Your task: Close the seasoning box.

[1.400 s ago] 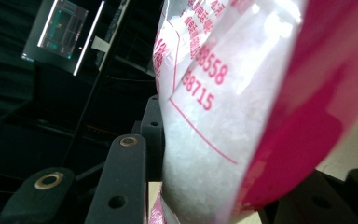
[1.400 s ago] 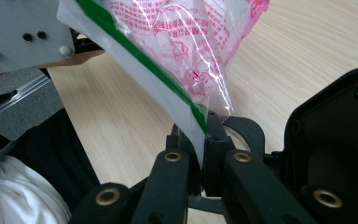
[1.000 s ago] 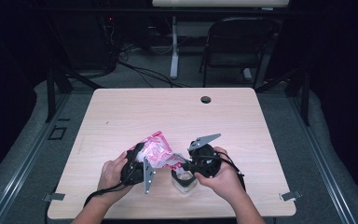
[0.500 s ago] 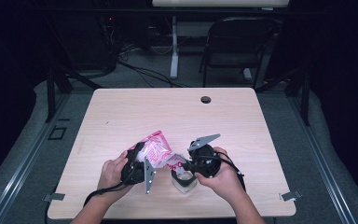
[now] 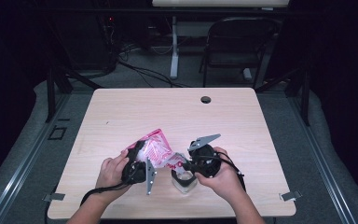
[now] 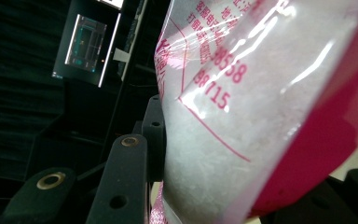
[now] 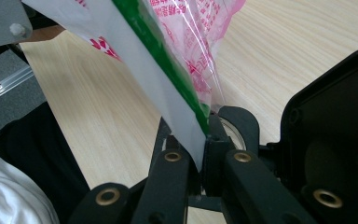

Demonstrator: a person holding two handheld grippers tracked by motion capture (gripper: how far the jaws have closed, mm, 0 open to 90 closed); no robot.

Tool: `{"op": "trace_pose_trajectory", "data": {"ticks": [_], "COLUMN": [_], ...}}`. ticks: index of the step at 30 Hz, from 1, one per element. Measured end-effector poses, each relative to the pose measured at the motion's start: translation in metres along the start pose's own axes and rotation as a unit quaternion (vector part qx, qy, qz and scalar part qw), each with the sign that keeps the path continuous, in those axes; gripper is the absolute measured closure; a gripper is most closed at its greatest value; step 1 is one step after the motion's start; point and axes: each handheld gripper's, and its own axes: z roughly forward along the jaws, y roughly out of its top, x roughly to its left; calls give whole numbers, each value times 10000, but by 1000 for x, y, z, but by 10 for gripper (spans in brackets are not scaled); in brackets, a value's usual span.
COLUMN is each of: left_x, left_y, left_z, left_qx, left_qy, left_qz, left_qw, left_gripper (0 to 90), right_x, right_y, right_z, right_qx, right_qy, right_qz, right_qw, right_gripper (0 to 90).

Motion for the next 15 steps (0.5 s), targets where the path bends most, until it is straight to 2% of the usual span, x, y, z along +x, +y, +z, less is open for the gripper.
{"op": "trace_pose_trajectory", "data": {"ticks": [3,15], "left_x": [1,3], "left_y": [2,5], "left_z": [-1,-2], "left_qx": [-22,-41], "left_qy": [66,131], "left_qz": [89,201], "left_qw": [9999,9997], "left_gripper": [670,672], "right_x": [-1,-1], "right_y": [-1,-2], "right_z": [1,3], "right_qx": [9,29], "right_qy": [20,-19], "right_qz": [11,22], "right_qw": [10000,10000], "right_gripper": [896,897]}}
